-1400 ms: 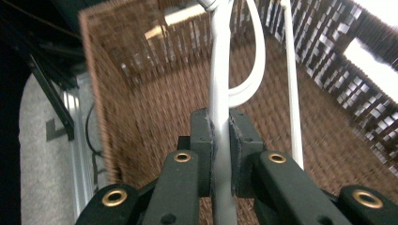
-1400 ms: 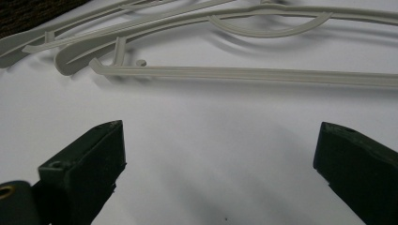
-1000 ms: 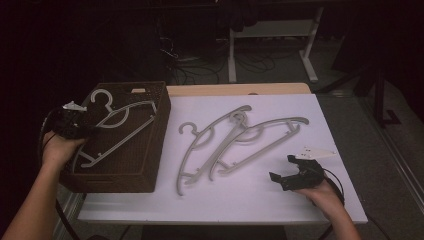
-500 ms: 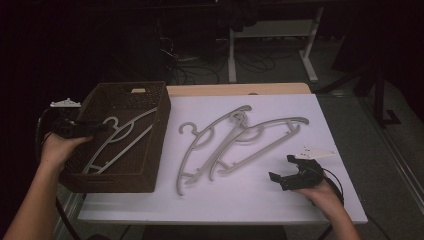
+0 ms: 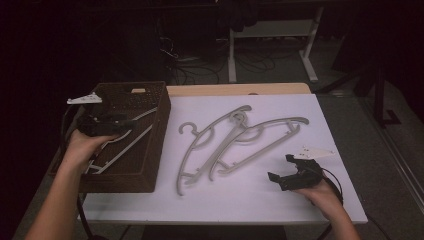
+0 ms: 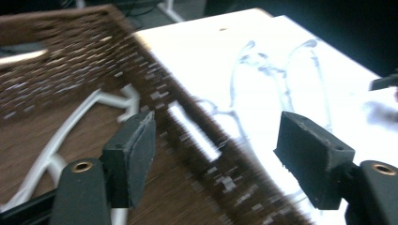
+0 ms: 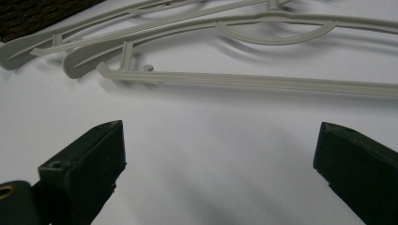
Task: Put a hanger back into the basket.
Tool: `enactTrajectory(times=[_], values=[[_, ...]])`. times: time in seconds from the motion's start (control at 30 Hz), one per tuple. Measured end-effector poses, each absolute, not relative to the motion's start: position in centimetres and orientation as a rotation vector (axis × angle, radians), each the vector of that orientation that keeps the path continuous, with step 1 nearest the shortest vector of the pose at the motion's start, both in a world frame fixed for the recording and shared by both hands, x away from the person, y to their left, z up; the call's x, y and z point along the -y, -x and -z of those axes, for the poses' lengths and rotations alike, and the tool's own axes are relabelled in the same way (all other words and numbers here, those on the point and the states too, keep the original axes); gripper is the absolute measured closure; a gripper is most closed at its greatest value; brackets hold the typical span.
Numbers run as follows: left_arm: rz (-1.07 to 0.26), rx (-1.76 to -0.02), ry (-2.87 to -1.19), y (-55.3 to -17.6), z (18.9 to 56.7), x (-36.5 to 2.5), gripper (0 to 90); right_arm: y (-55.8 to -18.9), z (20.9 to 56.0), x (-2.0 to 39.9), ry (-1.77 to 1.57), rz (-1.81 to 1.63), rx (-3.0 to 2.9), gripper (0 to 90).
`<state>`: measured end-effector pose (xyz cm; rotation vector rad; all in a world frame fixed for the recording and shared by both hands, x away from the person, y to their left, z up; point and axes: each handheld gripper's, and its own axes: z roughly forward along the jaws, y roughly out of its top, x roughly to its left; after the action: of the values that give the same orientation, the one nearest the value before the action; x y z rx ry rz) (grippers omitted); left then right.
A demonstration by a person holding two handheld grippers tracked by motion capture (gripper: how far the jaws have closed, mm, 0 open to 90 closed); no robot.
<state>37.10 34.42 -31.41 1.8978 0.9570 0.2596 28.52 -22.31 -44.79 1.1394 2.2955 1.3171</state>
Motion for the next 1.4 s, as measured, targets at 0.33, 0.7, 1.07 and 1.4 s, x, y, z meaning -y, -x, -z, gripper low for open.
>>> enactTrajectory(times=[0.33, 0.7, 1.07, 1.4], values=[[-0.172, -0.846, -1.888, -36.1, 30.9, -28.7, 21.2, -28.6, 44.8, 22.2, -1.134, -1.316, -2.302, 2.2], [-0.108, -0.75, -1.915, -35.5, 32.0, -22.3, 21.1, -28.6, 44.8, 22.3, -1.128, -1.318, -2.302, 2.2], [-0.069, -0.692, -1.973, -35.5, 34.2, -17.9, 19.1, -28.5, 44.8, 22.2, -1.12, -1.314, -2.306, 2.2], [-0.045, -0.653, -2.018, -37.3, 36.5, -14.3, 23.1, -28.7, 44.8, 22.2, -1.128, -1.311, -2.304, 2.2]])
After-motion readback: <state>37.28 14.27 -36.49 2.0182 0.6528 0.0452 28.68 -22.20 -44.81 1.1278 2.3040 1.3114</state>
